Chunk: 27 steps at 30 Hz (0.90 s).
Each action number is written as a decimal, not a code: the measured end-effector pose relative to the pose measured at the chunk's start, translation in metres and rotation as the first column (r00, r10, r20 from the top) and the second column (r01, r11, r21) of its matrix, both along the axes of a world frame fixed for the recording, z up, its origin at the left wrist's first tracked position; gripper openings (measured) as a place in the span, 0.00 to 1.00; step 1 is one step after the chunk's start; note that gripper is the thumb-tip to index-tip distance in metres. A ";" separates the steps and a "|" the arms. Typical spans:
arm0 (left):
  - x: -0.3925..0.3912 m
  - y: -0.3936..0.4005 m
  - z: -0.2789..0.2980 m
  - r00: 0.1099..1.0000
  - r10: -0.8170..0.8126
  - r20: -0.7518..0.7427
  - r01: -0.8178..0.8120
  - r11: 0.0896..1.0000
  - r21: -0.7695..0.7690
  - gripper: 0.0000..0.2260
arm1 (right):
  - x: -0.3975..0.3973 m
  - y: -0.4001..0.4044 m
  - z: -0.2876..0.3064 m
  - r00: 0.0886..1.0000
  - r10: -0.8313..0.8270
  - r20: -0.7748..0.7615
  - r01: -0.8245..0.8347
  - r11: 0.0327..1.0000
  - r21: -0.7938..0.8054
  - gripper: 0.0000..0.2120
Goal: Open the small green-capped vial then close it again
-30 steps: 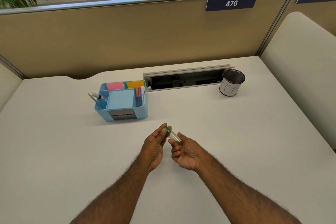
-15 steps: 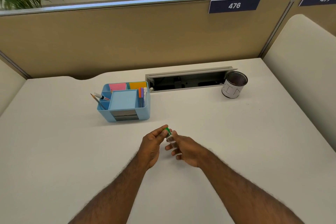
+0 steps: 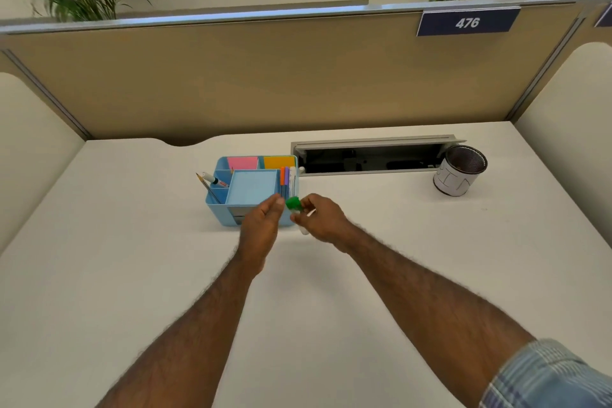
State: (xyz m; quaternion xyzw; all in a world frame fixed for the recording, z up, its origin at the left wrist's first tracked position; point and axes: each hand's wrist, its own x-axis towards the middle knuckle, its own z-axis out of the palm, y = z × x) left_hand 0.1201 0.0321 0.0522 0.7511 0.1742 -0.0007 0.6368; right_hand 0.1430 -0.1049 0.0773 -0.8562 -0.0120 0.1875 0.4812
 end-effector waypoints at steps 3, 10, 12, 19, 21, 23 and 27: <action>0.007 0.024 -0.002 0.983 0.096 0.156 -0.165 0.835 0.525 0.23 | 0.017 0.019 0.000 0.994 -0.087 0.058 0.082 0.992 0.092 0.18; 0.012 0.062 -0.036 0.990 -0.086 -0.108 0.136 0.484 0.865 0.37 | 0.048 0.059 -0.002 0.979 -0.113 0.167 0.096 0.989 0.111 0.17; 0.008 0.063 -0.041 0.991 -0.090 -0.097 0.131 0.548 0.826 0.42 | 0.053 0.071 -0.005 0.970 -0.087 0.227 0.070 0.994 0.081 0.17; 0.006 0.065 -0.049 0.989 -0.108 -0.101 0.143 0.529 0.837 0.43 | 0.062 0.090 -0.021 0.926 0.141 0.351 -0.069 0.975 -0.212 0.13; 0.007 0.064 -0.051 0.987 -0.116 -0.108 0.153 0.520 0.841 0.42 | 0.064 0.091 -0.026 0.923 0.158 0.352 -0.069 0.965 -0.252 0.14; 0.006 0.063 -0.049 0.988 -0.121 -0.096 0.146 0.523 0.840 0.42 | 0.063 0.091 -0.024 0.920 0.172 0.352 -0.080 0.962 -0.261 0.17; 0.007 0.063 -0.046 0.986 -0.127 -0.105 0.156 0.520 0.840 0.41 | 0.061 0.084 -0.021 0.909 0.141 0.392 -0.051 0.972 -0.229 0.28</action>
